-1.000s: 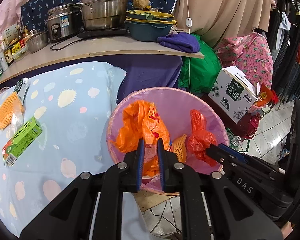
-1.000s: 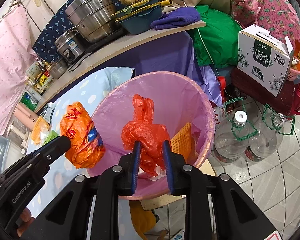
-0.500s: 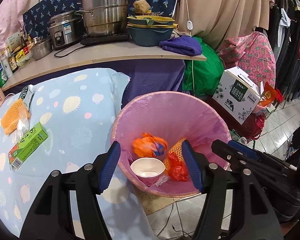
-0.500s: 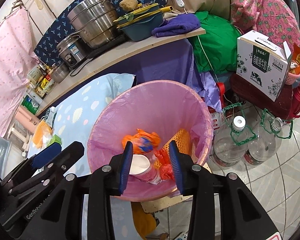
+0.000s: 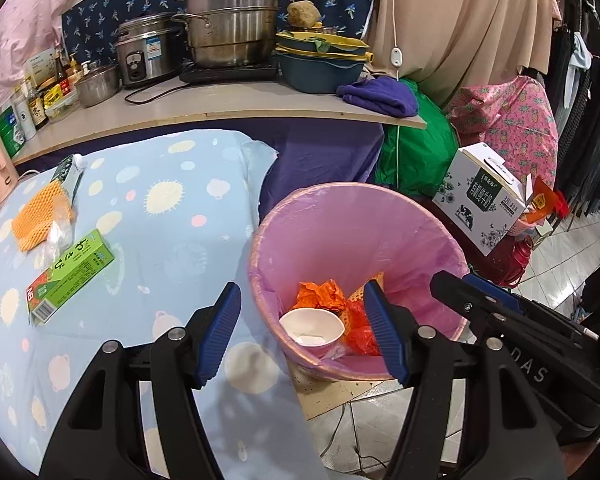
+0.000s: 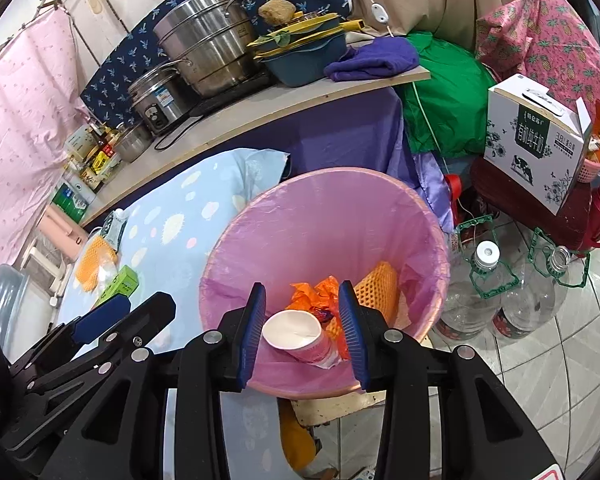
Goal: Collect trash
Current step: 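Carry both bags over the pink bin and open both tools, then grasp the green wasabi tube box with the left tool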
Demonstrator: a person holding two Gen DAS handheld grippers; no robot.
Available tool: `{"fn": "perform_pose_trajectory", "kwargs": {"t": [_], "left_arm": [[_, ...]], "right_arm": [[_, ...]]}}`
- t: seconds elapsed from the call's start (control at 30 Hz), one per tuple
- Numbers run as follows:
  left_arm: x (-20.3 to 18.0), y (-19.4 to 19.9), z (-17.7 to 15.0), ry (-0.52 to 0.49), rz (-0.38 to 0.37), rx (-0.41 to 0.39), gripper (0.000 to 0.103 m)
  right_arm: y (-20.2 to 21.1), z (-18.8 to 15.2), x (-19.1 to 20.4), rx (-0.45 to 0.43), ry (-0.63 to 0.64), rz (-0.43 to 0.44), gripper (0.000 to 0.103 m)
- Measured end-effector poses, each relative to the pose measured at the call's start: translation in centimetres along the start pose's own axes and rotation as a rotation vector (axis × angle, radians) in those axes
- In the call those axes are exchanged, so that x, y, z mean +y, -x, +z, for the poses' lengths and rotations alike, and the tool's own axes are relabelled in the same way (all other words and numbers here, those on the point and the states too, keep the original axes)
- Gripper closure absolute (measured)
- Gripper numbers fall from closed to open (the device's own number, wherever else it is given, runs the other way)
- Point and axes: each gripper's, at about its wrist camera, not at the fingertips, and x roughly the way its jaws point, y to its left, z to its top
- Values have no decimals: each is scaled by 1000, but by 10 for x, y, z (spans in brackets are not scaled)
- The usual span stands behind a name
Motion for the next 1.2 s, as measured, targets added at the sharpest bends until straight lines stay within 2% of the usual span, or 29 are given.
{"fn": "perform_pose_trajectory", "kwargs": {"t": [0.37,0.53,0.77,0.93,1.03,1.2], "left_arm": [[43,10,-10,79,41,6,43],[76,14,-21,136,72,15,41],[139,20,-40,251,161,30,39],[195,25,-51,339,244,26,29],[226,29,-52,352,295,6,24],[271,25,-39,337,331,-20,23]], "right_arm": [[-11,-6,41,28,65,34,65],[-19,-10,66,49,104,56,65],[-37,-20,104,89,159,92,60],[-54,-28,134,125,204,113,60],[-63,-32,149,142,224,123,59],[-79,-36,171,168,243,128,59]]}}
